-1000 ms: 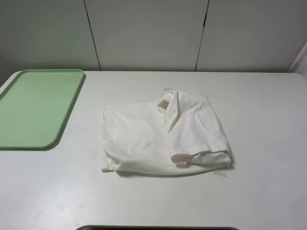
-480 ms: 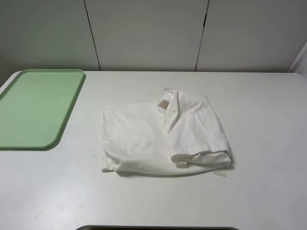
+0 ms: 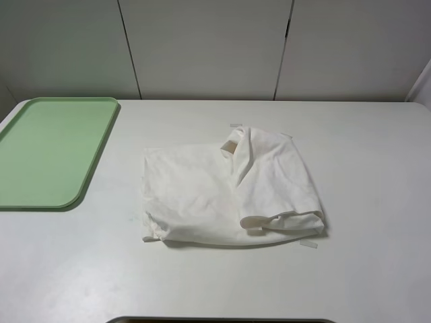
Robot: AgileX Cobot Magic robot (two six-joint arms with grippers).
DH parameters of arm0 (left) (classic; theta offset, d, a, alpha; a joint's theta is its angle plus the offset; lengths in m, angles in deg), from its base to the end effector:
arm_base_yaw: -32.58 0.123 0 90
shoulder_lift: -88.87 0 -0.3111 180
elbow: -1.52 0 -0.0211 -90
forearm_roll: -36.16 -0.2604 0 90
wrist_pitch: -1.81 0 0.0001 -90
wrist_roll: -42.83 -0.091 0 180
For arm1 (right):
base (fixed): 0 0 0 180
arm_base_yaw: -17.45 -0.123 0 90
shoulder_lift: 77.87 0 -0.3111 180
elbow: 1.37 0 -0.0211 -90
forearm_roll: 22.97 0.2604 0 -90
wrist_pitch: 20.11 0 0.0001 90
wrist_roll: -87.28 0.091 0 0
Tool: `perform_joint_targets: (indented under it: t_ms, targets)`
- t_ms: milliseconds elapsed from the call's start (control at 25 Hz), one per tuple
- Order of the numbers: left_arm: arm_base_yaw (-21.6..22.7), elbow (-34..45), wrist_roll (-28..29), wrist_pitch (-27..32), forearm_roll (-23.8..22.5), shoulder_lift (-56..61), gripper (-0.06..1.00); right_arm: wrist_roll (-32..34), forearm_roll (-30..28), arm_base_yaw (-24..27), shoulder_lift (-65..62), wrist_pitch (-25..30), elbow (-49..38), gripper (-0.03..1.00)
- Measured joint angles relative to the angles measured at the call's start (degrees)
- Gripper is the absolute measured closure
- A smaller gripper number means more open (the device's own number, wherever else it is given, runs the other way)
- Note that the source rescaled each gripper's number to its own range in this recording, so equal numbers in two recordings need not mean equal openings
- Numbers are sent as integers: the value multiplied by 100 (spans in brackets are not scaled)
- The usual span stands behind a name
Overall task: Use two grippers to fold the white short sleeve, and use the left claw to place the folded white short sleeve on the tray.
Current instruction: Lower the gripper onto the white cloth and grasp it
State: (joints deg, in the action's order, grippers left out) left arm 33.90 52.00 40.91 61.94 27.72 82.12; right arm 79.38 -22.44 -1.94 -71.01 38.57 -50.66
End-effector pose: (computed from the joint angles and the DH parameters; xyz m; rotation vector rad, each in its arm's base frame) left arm -0.0214 0.0111 0.2771 0.0062 2.0460 0.2118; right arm -0.0208 -0.0066 0.2844 -0.4737 1.9502 0.1394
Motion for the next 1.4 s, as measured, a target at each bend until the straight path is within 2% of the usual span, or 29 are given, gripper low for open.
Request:
perform_joint_targets:
  t_ms: [80,120,280,400,1400]
  targets:
    - [0,0,0,0,0,0,6,14,-6,140,0,0,0,-3]
    - [0,0,0,0,0,0,6,19,-6,723,0,0,0,-3]
    - [0,0,0,0,0,0,6,-54,32,1089,0,0,0,-3]
    - [0,0,0,0,0,0,6,-445,343,1711,0,13,0,-3]
    - [0,0,0,0,0,0,6,-228,503,1737,0,13,0,-3]
